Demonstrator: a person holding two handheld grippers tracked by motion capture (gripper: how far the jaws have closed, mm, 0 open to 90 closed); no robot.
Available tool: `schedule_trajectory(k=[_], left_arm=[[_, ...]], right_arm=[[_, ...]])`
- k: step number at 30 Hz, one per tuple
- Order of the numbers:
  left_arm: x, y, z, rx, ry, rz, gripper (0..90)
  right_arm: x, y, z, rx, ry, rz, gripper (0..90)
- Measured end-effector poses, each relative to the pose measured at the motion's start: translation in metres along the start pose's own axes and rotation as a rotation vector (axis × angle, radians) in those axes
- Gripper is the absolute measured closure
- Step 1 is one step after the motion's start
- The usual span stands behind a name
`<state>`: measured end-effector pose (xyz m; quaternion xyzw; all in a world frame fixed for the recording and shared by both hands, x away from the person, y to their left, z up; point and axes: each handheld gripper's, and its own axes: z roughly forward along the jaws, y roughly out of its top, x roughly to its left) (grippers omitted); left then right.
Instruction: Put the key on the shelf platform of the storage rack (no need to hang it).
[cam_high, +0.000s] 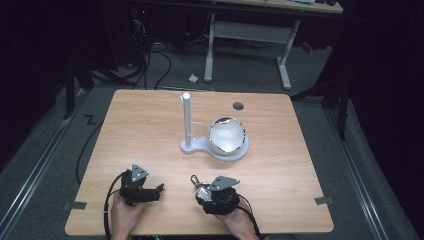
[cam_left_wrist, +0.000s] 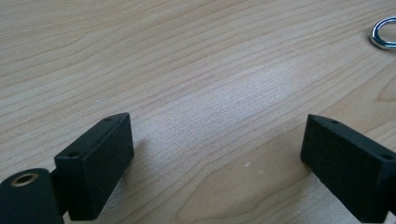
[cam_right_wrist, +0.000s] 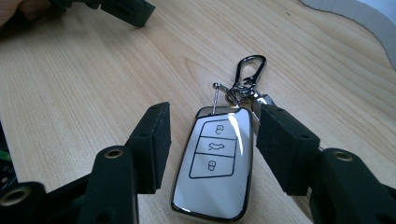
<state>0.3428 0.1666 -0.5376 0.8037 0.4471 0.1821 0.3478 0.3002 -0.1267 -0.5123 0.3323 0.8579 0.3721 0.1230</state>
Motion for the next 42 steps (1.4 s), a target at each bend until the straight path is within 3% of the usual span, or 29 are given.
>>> schedule_trajectory(k=[18, 42], left_arm=[[0.000, 0.000, 0.000, 0.000, 0.000, -0.001, 9.9], [0.000, 0.000, 0.000, 0.000, 0.000, -0.002, 10.5]], right_arm=[[0.001, -0.002, 0.016, 0.039, -0.022, -0.005, 41.4], [0.005, -0.003, 0.016, 0.033, -0.080, -0.059, 50.2]])
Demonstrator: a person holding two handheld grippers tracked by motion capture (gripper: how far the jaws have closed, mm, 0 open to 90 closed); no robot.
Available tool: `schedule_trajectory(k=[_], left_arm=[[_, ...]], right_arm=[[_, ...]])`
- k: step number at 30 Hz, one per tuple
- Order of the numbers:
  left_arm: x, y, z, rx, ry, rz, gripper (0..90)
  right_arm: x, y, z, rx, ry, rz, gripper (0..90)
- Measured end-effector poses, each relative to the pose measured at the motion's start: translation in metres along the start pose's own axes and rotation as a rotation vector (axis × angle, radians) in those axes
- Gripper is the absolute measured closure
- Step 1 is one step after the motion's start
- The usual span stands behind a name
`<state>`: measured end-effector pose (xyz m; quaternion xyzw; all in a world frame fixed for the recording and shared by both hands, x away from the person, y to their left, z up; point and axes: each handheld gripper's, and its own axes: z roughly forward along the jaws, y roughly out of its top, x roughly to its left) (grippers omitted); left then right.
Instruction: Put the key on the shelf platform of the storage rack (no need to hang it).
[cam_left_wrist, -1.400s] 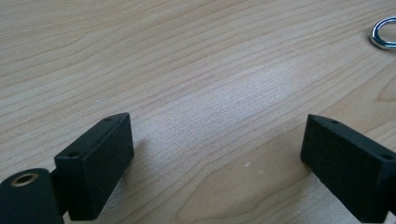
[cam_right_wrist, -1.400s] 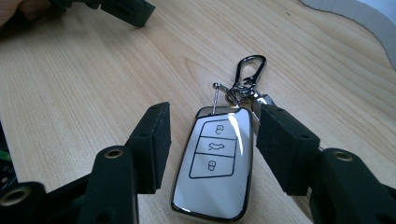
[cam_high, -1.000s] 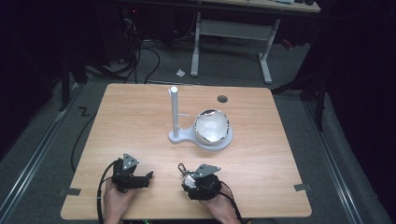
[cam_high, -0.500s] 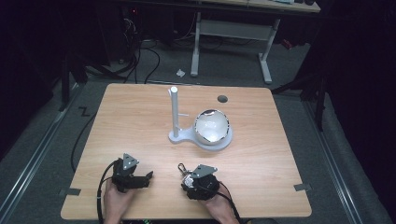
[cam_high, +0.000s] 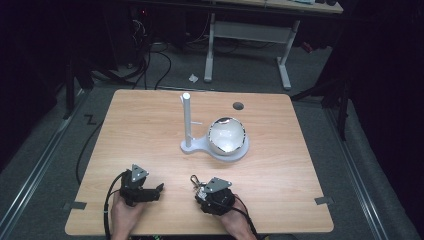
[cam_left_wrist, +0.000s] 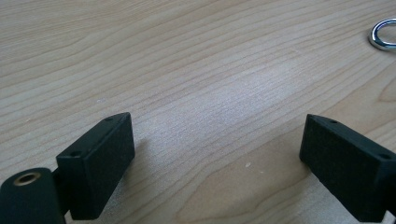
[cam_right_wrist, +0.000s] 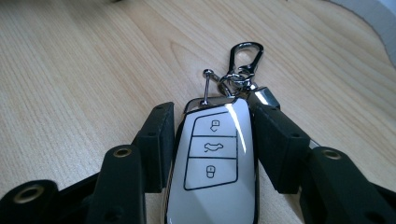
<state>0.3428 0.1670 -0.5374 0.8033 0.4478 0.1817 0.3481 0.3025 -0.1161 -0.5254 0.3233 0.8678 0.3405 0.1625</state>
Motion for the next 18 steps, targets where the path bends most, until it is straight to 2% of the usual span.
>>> schedule_trajectory(k=[8, 18], left_arm=[[0.000, 0.000, 0.000, 0.000, 0.000, -0.001, 10.7], [0.000, 0.000, 0.000, -0.001, 0.001, -0.002, 11.0]], right_arm=[[-0.005, -0.001, -0.012, -0.075, -0.012, 0.021, 50.6], [-0.017, -0.002, -0.033, -0.116, -0.013, 0.048, 50.8]])
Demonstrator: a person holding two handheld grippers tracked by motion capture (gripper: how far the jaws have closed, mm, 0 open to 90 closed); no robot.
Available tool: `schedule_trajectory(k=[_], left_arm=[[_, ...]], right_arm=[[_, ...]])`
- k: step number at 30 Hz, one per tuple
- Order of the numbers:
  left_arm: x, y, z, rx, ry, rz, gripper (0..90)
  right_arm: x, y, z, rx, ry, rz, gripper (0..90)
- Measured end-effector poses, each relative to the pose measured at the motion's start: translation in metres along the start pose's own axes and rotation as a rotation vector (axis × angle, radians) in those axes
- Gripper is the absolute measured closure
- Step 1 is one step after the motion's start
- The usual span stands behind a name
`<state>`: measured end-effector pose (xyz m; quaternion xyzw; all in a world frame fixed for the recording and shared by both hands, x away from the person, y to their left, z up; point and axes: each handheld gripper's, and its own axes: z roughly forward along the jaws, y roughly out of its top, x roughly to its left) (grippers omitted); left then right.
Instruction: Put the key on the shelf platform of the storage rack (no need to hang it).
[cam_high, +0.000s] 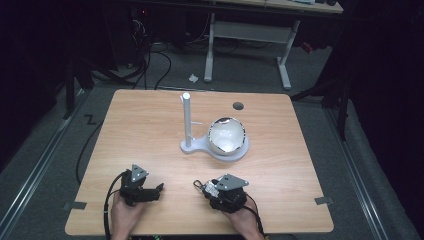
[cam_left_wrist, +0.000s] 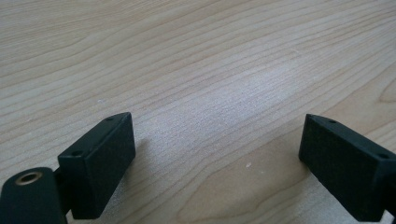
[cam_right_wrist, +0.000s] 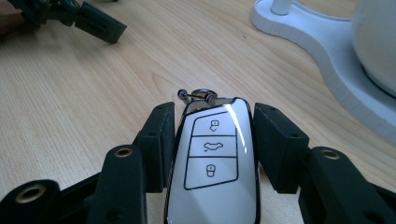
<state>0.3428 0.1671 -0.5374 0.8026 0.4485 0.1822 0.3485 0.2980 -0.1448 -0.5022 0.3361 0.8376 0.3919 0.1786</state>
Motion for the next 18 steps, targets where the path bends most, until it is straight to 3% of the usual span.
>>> schedule_trajectory(k=[18], left_arm=[[0.000, 0.000, 0.000, -0.001, 0.001, -0.001, 11.1]], right_arm=[[-0.022, 0.009, -0.031, -0.063, -0.015, 0.029, 51.1]])
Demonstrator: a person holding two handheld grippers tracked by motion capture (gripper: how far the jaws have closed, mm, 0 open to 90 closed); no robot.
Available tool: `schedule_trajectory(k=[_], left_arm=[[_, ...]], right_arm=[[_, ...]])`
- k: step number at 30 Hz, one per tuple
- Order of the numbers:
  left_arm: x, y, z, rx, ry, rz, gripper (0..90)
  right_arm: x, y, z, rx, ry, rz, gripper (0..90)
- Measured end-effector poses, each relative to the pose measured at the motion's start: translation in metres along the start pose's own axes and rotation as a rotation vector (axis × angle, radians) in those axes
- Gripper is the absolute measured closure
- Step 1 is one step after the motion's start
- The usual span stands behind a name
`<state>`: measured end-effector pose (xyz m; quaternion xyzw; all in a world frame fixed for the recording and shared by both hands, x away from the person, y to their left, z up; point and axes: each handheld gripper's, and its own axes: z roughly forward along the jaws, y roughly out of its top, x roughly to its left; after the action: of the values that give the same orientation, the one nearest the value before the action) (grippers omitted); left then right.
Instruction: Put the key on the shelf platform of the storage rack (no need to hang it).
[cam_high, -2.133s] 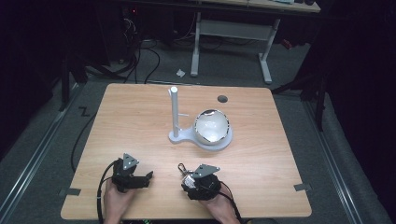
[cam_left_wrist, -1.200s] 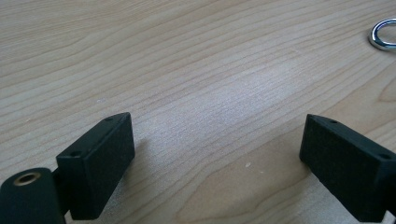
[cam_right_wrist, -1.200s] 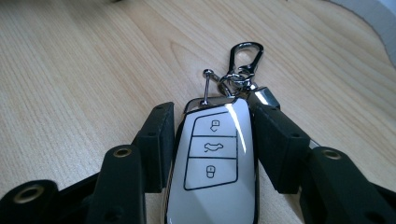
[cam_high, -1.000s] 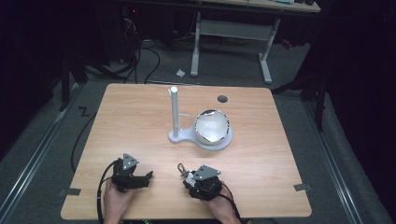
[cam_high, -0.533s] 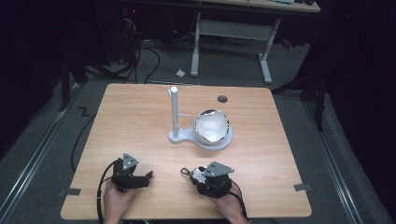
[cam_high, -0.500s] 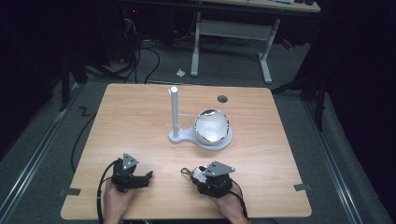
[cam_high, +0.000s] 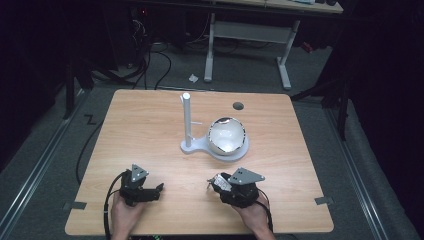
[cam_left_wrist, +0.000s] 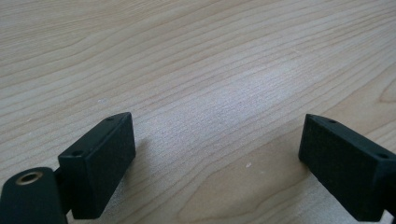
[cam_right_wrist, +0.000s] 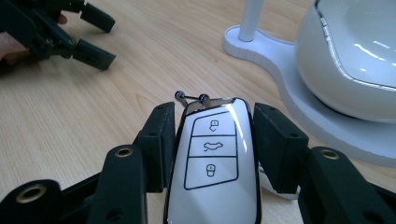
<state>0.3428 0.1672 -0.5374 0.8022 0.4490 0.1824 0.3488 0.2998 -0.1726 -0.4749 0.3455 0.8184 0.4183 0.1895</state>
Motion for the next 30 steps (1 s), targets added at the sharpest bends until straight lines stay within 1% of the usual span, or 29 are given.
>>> schedule_trajectory(k=[2, 5, 7, 8, 13, 14, 18, 23, 30], left_arm=[[0.000, 0.000, 0.000, 0.000, 0.000, 0.000, 11.3], [0.000, 0.000, 0.000, 0.000, 0.000, 0.000, 11.4], [0.000, 0.000, 0.000, -0.001, 0.000, -0.001, 11.4], [0.000, 0.000, 0.000, 0.000, 0.000, -0.001, 11.4], [0.000, 0.000, 0.000, 0.000, 0.001, 0.000, 11.4], [0.000, 0.000, 0.000, 0.000, 0.001, 0.000, 11.4], [0.000, 0.000, 0.000, 0.000, 0.001, 0.000, 11.4], [0.000, 0.000, 0.000, -0.001, 0.001, -0.001, 11.4], [0.000, 0.000, 0.000, 0.000, 0.001, 0.000, 11.4]], right_arm=[[-0.002, 0.001, -0.002, -0.007, 0.001, 0.005, 51.1], [-0.008, 0.003, -0.009, -0.026, -0.009, 0.017, 51.1], [-0.008, 0.003, -0.011, -0.030, -0.009, 0.020, 51.1], [-0.012, 0.005, -0.016, -0.038, -0.019, 0.017, 51.1], [-0.018, 0.007, -0.023, -0.057, -0.025, 0.028, 51.2], [-0.022, 0.009, -0.027, -0.068, -0.029, 0.036, 51.2], [-0.027, 0.012, -0.033, -0.083, -0.033, 0.046, 51.2], [-0.034, 0.016, -0.039, -0.093, -0.042, 0.053, 51.3], [-0.044, 0.021, -0.046, -0.106, -0.038, 0.073, 51.3]])
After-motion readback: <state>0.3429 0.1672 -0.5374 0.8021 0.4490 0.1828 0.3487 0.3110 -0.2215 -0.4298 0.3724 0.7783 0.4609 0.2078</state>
